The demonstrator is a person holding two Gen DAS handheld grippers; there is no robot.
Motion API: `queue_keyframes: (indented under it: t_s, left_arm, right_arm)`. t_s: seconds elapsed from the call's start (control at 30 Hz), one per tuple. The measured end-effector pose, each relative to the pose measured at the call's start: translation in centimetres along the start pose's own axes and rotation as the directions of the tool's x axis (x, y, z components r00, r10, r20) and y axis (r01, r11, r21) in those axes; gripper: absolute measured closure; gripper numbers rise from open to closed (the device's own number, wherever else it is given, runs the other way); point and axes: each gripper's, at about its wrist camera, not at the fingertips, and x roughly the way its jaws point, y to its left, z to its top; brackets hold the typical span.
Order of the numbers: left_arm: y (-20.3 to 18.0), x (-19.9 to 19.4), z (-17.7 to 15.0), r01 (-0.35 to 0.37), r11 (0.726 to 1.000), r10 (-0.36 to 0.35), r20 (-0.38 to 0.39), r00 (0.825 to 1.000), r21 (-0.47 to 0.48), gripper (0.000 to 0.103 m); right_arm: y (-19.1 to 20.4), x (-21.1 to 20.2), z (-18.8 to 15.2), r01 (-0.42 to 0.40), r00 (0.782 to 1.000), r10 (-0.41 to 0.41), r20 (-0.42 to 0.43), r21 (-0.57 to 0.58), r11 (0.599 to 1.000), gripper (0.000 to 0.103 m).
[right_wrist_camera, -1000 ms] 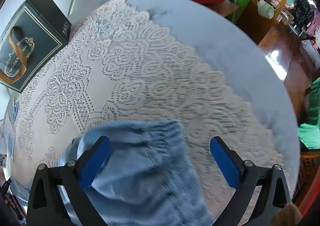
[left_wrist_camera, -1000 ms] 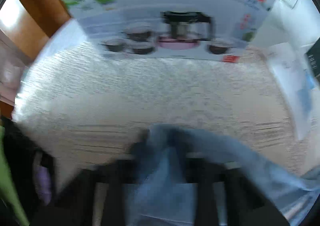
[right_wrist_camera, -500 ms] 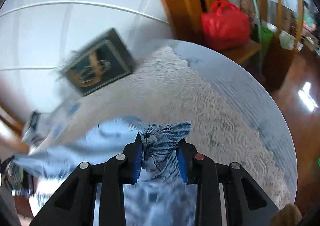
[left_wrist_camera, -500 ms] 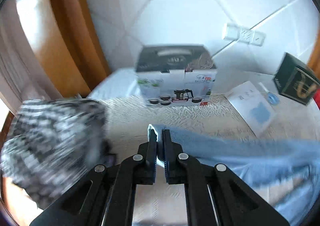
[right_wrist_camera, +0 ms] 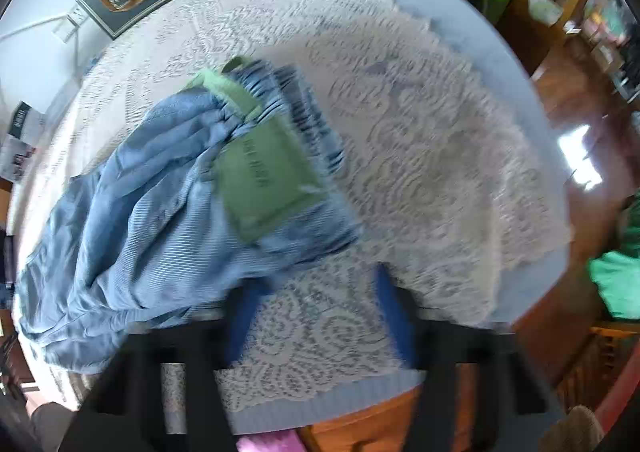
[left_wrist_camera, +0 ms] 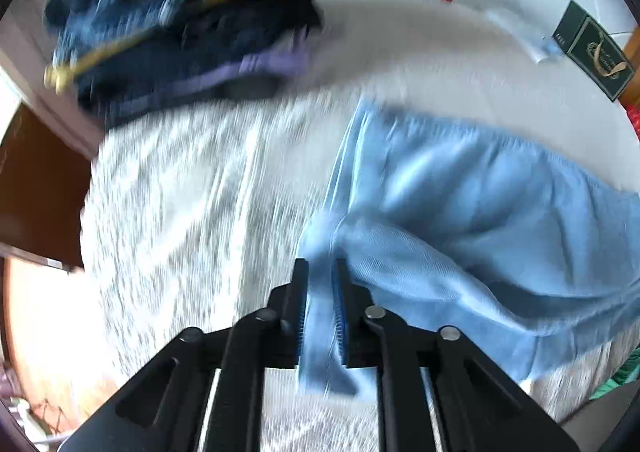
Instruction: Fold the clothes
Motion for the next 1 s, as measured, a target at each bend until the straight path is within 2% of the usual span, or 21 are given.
queue_keyframes:
  t_s: [0.07, 0.17, 0.27, 0.37, 0.43, 0.53, 0.67, 0.73, 0.83, 0.97, 1.0]
  left_arm:
    - [1.0, -0.4, -0.9, 0.024, 0.999, -0.025, -0.012, 1.0, -0.032, 0.064]
    - [2.4, -3.0, -0.9, 0.048, 0.997, -0.046, 0.043, 0.998, -0.068, 0.059]
    - [2.5, -4.2, 0.2, 0.034, 0.996, -0.028, 0.073, 0.997, -0.08, 0.052]
    - [1.9, -3.8, 1.6, 0.011, 0.996, -0.005, 0.069, 0.998, -0.087, 0.052]
    - [1.0, -2.8, 2.7, -0.005, 0.997, 0.009, 0.049, 0.999, -0.08, 0.052]
    - [-0.6, -1.0, 4.3, 0.023, 0.998, -0.021, 0.038, 0.999, -0.05, 0.052]
    - [-2.6, 2.3, 6.1, 0.023, 1.0, -0.023, 0.008, 1.0, -0.004, 0.052]
    - [-3.3, 4.2, 6.9, 0.007, 1.0, -0.007, -0.026, 1.0, 0.001, 0.052]
    - [-4.3, 7.0, 8.1, -0.018, 1.0, 0.019, -0.077, 0.997, 0.01, 0.052]
    - [-4.6, 8.0, 8.6, -0.039, 0.999, 0.039, -0.073, 0.997, 0.008, 0.051]
    - [-4.8, 8.2, 8.5, -0.049, 0.999, 0.05, -0.069, 0.996, 0.013, 0.056]
  right_arm:
    - [0.6, -1.2, 0.7, 0.009, 1.0, -0.009, 0.012, -0.017, 1.0, 0.034]
    - [1.2, -2.9, 1.6, 0.039, 0.999, -0.038, 0.031, -0.038, 0.999, 0.031]
    - [1.2, -4.0, 1.9, 0.051, 0.997, -0.05, 0.052, -0.022, 0.998, 0.03]
    - [1.4, -4.6, 2.4, 0.088, 0.994, -0.087, 0.064, -0.005, 0.996, 0.03]
    - [0.4, -5.0, 2.1, 0.073, 0.996, -0.075, 0.045, 0.038, 0.997, 0.03]
    - [-1.3, -5.3, 1.6, 0.092, 0.995, -0.094, 0.022, 0.088, 0.992, 0.03]
    - [-2.8, -5.9, 1.3, 0.075, 0.995, -0.085, 0.058, 0.163, 0.984, 0.03]
    - [-2.6, -5.8, 1.6, 0.055, 0.994, -0.07, 0.083, 0.173, 0.983, 0.028]
    - [-1.7, -5.3, 2.2, 0.038, 0.992, -0.057, 0.11, 0.162, 0.986, 0.019]
    - [0.1, -3.5, 4.0, 0.003, 0.991, -0.022, 0.13, 0.14, 0.99, 0.017]
    - [0.5, -3.0, 4.6, 0.004, 0.991, -0.021, 0.131, 0.131, 0.991, 0.015]
